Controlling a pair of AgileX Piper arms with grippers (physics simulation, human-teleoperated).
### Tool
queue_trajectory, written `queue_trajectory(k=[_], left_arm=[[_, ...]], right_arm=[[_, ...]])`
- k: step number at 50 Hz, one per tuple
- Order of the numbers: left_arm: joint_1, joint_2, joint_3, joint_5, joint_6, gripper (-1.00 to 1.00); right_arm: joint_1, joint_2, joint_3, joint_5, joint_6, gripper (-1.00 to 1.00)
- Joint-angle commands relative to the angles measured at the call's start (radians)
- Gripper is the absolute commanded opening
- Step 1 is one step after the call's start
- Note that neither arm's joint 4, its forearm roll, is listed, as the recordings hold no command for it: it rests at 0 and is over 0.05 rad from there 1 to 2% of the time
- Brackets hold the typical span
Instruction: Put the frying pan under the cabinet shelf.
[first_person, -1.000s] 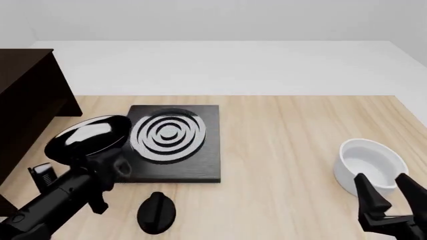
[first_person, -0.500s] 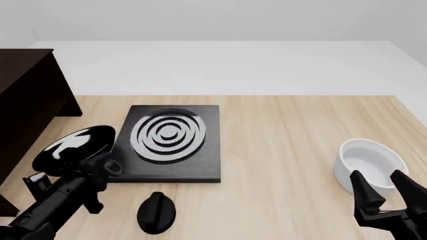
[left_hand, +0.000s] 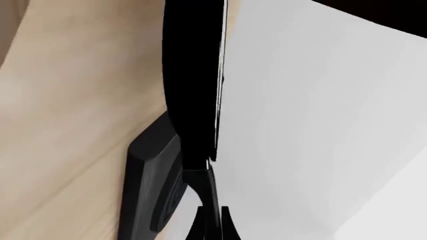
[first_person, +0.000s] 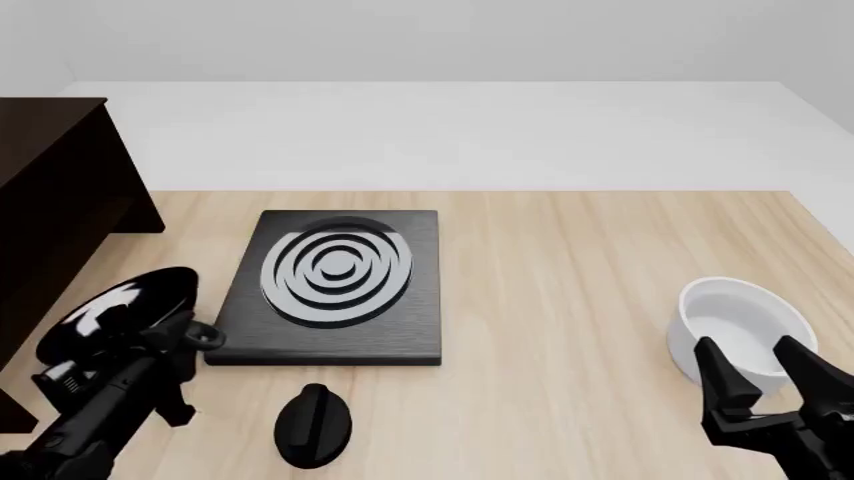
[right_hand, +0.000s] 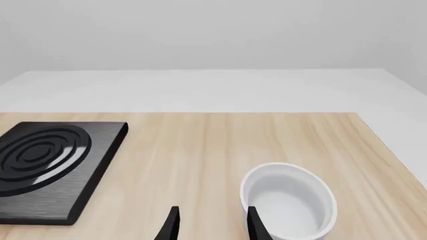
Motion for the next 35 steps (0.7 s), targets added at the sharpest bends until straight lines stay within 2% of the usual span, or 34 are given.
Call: queue_trajectory(k=[1,4,5,6,16,18,24,35], left_arm=[[0.069,0.099,0.003,-0.123,-0.026,-1.0],[0.085,0.138,0.005,-0.164,-0.039,-1.0],[0.096,0.127,0.0,-0.148,-0.028,-1.0],[0.09,0.158,0.006,-0.182,-0.046,-1.0],[0.124,0.205,-0.011,-0.208,-0.05,-1.0],[0.165,0.192,-0.02,-0.179,-0.036,-1.0],[0.259,0.222,-0.026,-0.209,-0.049,-1.0],[0.316,0.241,-0.032,-0.215,-0.059,-1.0]], right_arm=[[-0.001,0.029,0.0,-0.022,-0.006,1.0],[-0.002,0.029,0.0,-0.02,-0.008,1.0],[-0.002,0.03,0.0,-0.022,-0.008,1.0],[-0.001,0.033,0.0,-0.024,-0.008,1.0],[-0.004,0.044,0.0,-0.031,-0.009,1.0],[-0.005,0.045,0.0,-0.033,-0.006,1.0],[-0.003,0.069,0.0,-0.05,-0.008,1.0],[-0.004,0.083,0.0,-0.06,-0.013,1.0]])
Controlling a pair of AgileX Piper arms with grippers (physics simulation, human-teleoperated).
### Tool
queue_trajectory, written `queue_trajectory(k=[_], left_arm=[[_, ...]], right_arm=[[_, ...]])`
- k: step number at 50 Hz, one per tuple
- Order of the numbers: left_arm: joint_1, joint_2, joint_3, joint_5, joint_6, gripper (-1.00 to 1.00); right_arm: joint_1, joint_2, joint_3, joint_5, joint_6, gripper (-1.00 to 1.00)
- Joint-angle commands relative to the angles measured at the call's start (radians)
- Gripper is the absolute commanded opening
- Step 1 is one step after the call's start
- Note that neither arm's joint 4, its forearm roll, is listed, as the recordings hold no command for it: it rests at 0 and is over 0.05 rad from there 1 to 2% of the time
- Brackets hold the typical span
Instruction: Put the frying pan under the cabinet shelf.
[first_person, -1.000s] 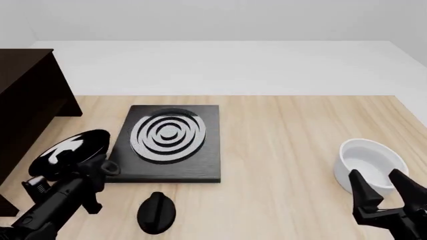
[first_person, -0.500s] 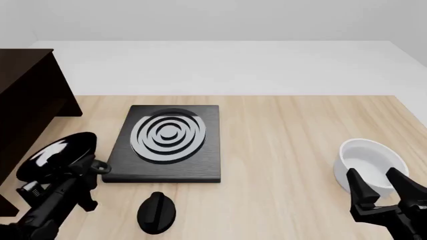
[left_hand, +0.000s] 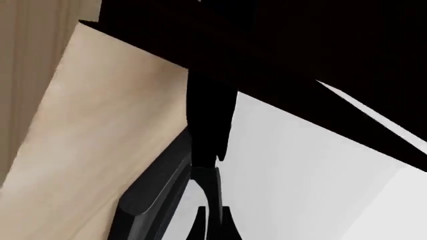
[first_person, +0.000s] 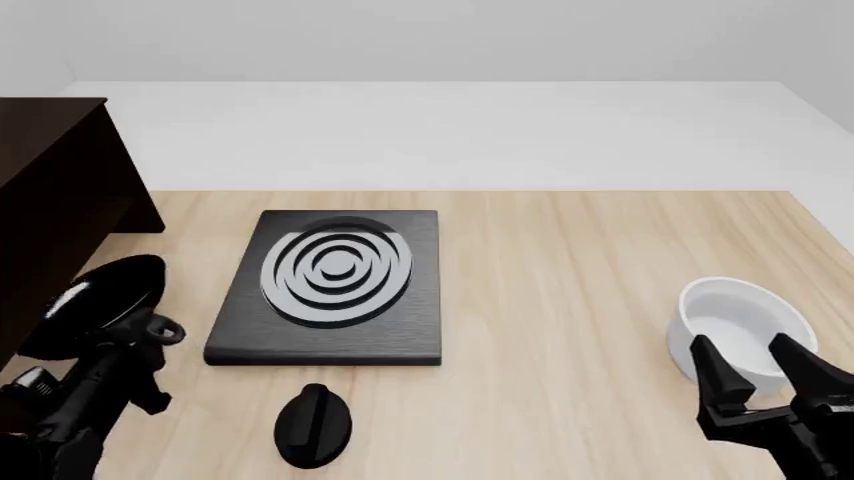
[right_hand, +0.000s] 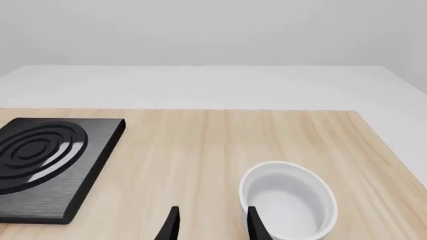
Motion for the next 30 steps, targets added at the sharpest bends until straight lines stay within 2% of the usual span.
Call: queue_trajectory(k=[1,5,21,23,24,25,29,30], left_arm=[[0.12,0.038,-0.005,-0.017,-0.007,-1.0],[0.129,0.055,-0.013,-0.017,-0.006,-1.0],[0.275,0.084,-0.079,0.034,0.036,-1.0],[0.265,0.113,-0.088,0.027,0.034,-1.0],[0.311,0.077,-0.1,0.076,0.071,-1.0],[0.32,0.093,-0.11,0.088,0.08,-1.0],[0.295,0.174,-0.158,0.112,0.111,-1.0],[0.342,0.134,-0.166,0.168,0.157,-1.0]], right_arm=[[0.0,0.017,0.0,-0.012,-0.003,1.0],[0.0,0.025,0.0,-0.02,-0.003,1.0],[-0.001,0.032,0.0,-0.022,0.0,1.0],[-0.001,0.033,0.0,-0.023,0.002,1.0],[-0.002,0.035,0.0,-0.024,0.001,1.0],[-0.001,0.038,0.0,-0.027,-0.002,1.0],[-0.003,0.037,0.0,-0.027,0.006,1.0],[-0.004,0.039,0.0,-0.028,0.002,1.0]])
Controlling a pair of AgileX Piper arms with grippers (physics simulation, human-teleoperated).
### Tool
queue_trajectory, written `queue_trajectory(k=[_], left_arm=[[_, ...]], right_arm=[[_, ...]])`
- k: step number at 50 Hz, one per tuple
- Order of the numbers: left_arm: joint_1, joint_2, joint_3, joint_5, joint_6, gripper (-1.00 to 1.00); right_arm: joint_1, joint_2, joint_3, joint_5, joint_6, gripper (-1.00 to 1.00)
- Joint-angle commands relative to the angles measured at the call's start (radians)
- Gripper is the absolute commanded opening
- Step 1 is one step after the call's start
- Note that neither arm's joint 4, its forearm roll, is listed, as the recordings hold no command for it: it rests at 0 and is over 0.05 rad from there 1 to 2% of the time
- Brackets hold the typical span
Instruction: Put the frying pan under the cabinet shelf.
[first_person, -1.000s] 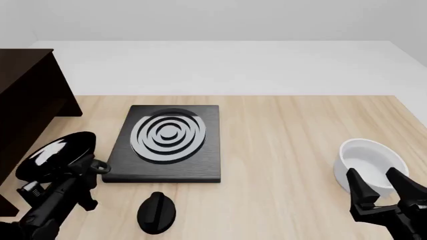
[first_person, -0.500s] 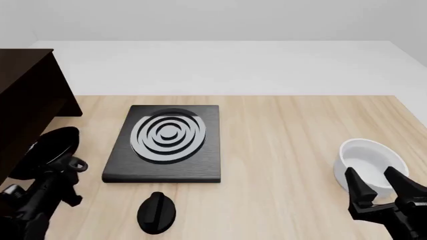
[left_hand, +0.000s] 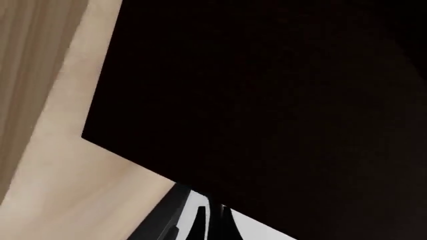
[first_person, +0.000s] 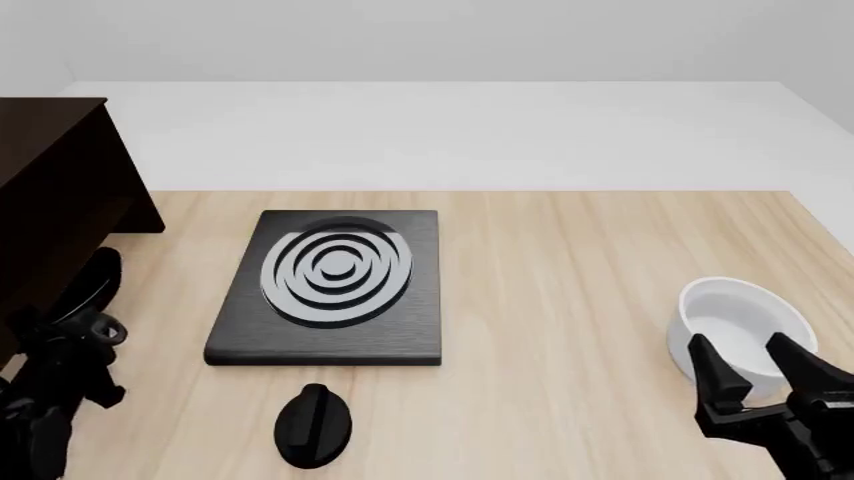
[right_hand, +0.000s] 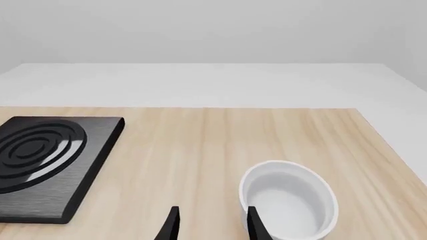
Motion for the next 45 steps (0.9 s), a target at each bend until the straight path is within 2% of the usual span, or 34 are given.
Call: queue_trajectory(k=[1,2,3,5,6,7,8,9,10,11,12,13,15,16,17,18,19,20,21,23,25,27,29,31,32,35,36,45], left_arm=[[0.082,0.089,-0.076,0.09,0.073,-1.0],[0.082,0.09,-0.075,0.088,0.073,-1.0],[0.101,0.062,-0.088,0.135,0.106,-1.0],[0.085,0.07,-0.102,0.154,0.118,-1.0],[0.058,0.098,-0.108,0.12,0.106,-1.0],[0.088,0.065,-0.115,0.164,0.143,-1.0],[0.068,0.095,-0.116,0.137,0.126,-1.0],[0.056,0.103,-0.123,0.131,0.131,-1.0],[0.077,0.075,-0.134,0.173,0.168,-1.0],[0.058,0.102,-0.141,0.139,0.153,-1.0],[0.088,0.082,-0.153,0.193,0.201,-1.0],[0.038,0.134,-0.162,0.156,0.169,-1.0],[0.038,0.127,-0.168,0.147,0.178,-1.0],[0.084,0.085,-0.173,0.211,0.235,-1.0],[0.067,0.105,-0.189,0.191,0.241,-1.0],[0.068,0.123,-0.2,0.236,0.258,-1.0],[0.012,0.193,-0.208,0.18,0.215,-1.0],[0.053,0.14,-0.207,0.205,0.268,-1.0],[0.081,0.12,-0.203,0.228,0.291,-1.0],[0.03,0.179,-0.228,0.215,0.287,-1.0],[0.046,0.163,-0.229,0.247,0.316,-1.0],[-0.005,0.186,-0.241,0.233,0.305,-1.0],[0.018,0.182,-0.25,0.269,0.351,-1.0],[-0.015,0.223,-0.266,0.235,0.337,-1.0],[0.006,0.214,-0.262,0.256,0.361,-1.0],[-0.024,0.214,-0.27,0.259,0.376,-1.0],[-0.036,0.229,-0.271,0.26,0.368,1.0],[-0.066,0.227,-0.271,0.267,0.394,1.0]], right_arm=[[-0.001,0.018,0.0,-0.013,-0.002,1.0],[-0.001,0.02,0.0,-0.015,-0.002,1.0],[-0.004,0.01,0.0,-0.008,0.005,1.0],[-0.004,0.012,0.0,-0.009,0.001,1.0],[-0.004,0.021,0.0,-0.017,0.003,1.0],[-0.006,0.021,0.0,-0.018,0.003,1.0],[-0.007,0.017,0.0,-0.015,0.003,1.0],[-0.008,0.015,0.0,-0.014,0.002,1.0],[-0.008,0.022,0.0,-0.02,0.002,1.0],[-0.009,0.023,0.0,-0.021,0.0,1.0],[-0.011,0.021,0.0,-0.019,-0.004,1.0],[-0.011,0.016,0.0,-0.014,-0.003,1.0],[-0.013,0.008,0.0,-0.007,-0.001,1.0],[-0.013,0.008,0.0,-0.007,-0.001,1.0],[-0.013,0.007,0.0,-0.007,-0.003,1.0],[-0.012,0.016,0.0,-0.014,-0.004,1.0],[-0.011,0.016,0.0,-0.015,-0.002,1.0],[-0.013,0.009,0.0,-0.009,0.0,1.0],[-0.013,0.011,0.0,-0.011,-0.002,1.0],[-0.012,0.014,0.0,-0.014,0.0,1.0],[-0.012,0.015,0.0,-0.015,0.002,1.0],[-0.013,0.012,0.0,-0.013,-0.001,1.0],[-0.014,0.015,0.0,-0.017,0.001,1.0],[-0.015,0.016,0.0,-0.017,0.0,1.0],[-0.016,0.01,0.0,-0.012,-0.001,1.0],[-0.015,0.007,0.0,-0.009,0.0,1.0],[-0.016,0.005,0.0,-0.008,-0.002,1.0],[-0.018,-0.009,0.0,0.001,-0.001,1.0]])
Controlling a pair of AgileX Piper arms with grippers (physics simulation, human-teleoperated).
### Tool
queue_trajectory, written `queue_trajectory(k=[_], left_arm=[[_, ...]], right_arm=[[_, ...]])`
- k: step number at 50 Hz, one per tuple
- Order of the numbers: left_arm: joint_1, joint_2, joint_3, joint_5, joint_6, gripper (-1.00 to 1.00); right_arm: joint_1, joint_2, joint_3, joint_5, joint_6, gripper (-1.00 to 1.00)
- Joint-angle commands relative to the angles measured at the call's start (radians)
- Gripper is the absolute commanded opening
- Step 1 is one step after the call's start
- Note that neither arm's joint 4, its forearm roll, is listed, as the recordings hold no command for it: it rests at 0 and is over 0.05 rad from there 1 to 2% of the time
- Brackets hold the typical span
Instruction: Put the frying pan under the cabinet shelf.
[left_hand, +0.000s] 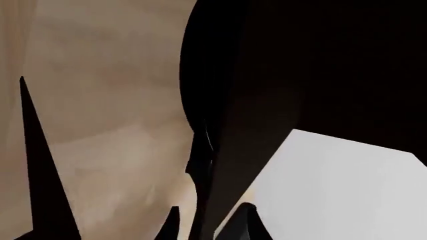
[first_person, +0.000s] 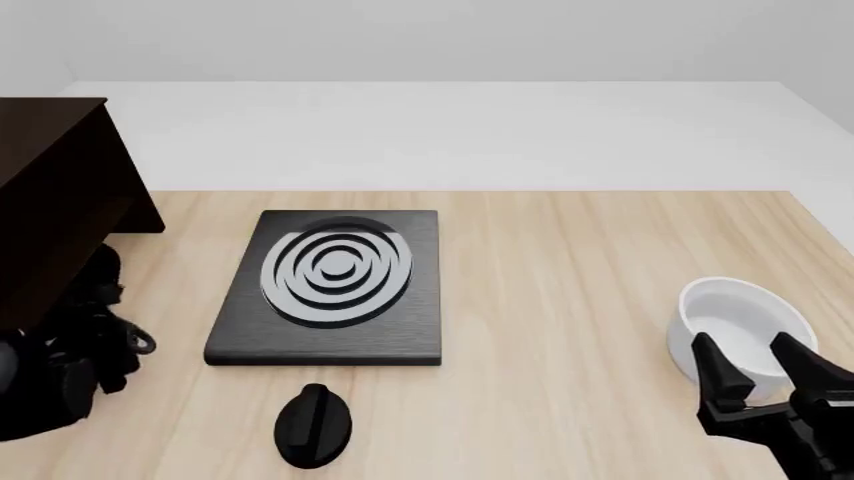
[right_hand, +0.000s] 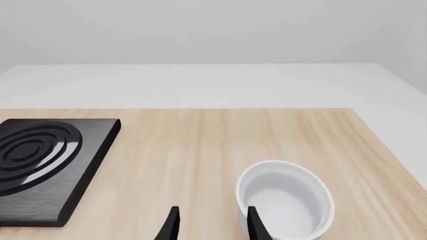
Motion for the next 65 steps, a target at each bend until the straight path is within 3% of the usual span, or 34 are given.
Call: queue_trajectory(k=[1,7,13,16,17,18,19,22,23,25,26,29,31,33,34,35,39,47,48,52,62,65], left_arm=[[-0.062,0.037,-0.009,0.028,0.037,1.0],[-0.112,0.002,0.018,0.046,0.056,1.0],[-0.244,-0.05,0.085,0.068,0.031,1.0],[-0.224,-0.134,0.136,0.109,0.045,1.0],[-0.192,-0.189,0.131,0.178,0.093,1.0],[-0.257,-0.148,0.142,0.105,0.028,1.0],[-0.219,-0.188,0.143,0.161,0.067,1.0],[-0.221,-0.193,0.15,0.173,0.071,1.0],[-0.244,-0.164,0.162,0.134,0.038,1.0],[-0.218,-0.209,0.165,0.17,0.077,1.0],[-0.263,-0.172,0.179,0.135,0.033,1.0],[-0.228,-0.236,0.181,0.181,0.073,1.0],[-0.284,-0.223,0.197,0.167,0.041,1.0],[-0.276,-0.258,0.208,0.189,0.064,1.0],[-0.331,-0.253,0.214,0.181,0.053,1.0],[-0.319,-0.292,0.22,0.221,0.083,1.0],[-0.344,-0.343,0.234,0.236,0.073,1.0],[-0.372,-0.529,0.237,0.381,0.109,1.0],[-0.406,-0.523,0.252,0.361,0.084,1.0],[-0.428,-0.608,0.253,0.44,0.13,1.0],[-0.503,-0.746,0.265,0.536,0.136,1.0],[-0.529,-0.803,0.252,0.577,0.173,1.0]], right_arm=[[-0.002,-0.011,0.0,0.006,0.0,1.0],[-0.002,-0.019,0.0,0.011,-0.002,1.0],[0.0,-0.046,0.0,0.031,0.007,1.0],[0.001,-0.079,0.0,0.057,0.009,1.0],[-0.002,-0.097,0.0,0.072,0.012,1.0],[0.0,-0.114,0.0,0.086,0.01,1.0],[0.0,-0.123,0.0,0.093,0.014,1.0],[0.003,-0.126,0.0,0.094,0.015,1.0],[0.001,-0.136,0.0,0.101,0.018,1.0],[0.002,-0.15,0.0,0.111,0.021,1.0],[0.001,-0.166,0.0,0.123,0.02,1.0],[0.001,-0.186,0.0,0.139,0.023,1.0],[0.003,-0.197,0.0,0.148,0.022,1.0],[0.0,-0.224,0.0,0.168,0.027,1.0],[-0.003,-0.244,0.0,0.184,0.023,1.0],[-0.005,-0.269,0.0,0.203,0.022,1.0],[-0.003,-0.293,0.0,0.222,0.024,1.0],[-0.002,-0.313,0.0,0.234,0.025,1.0],[-0.002,-0.313,0.0,0.234,0.025,1.0],[0.002,-0.319,0.0,0.237,0.029,1.0],[0.0,-0.322,0.0,0.239,0.027,1.0],[0.003,-0.327,0.0,0.242,0.03,1.0]])
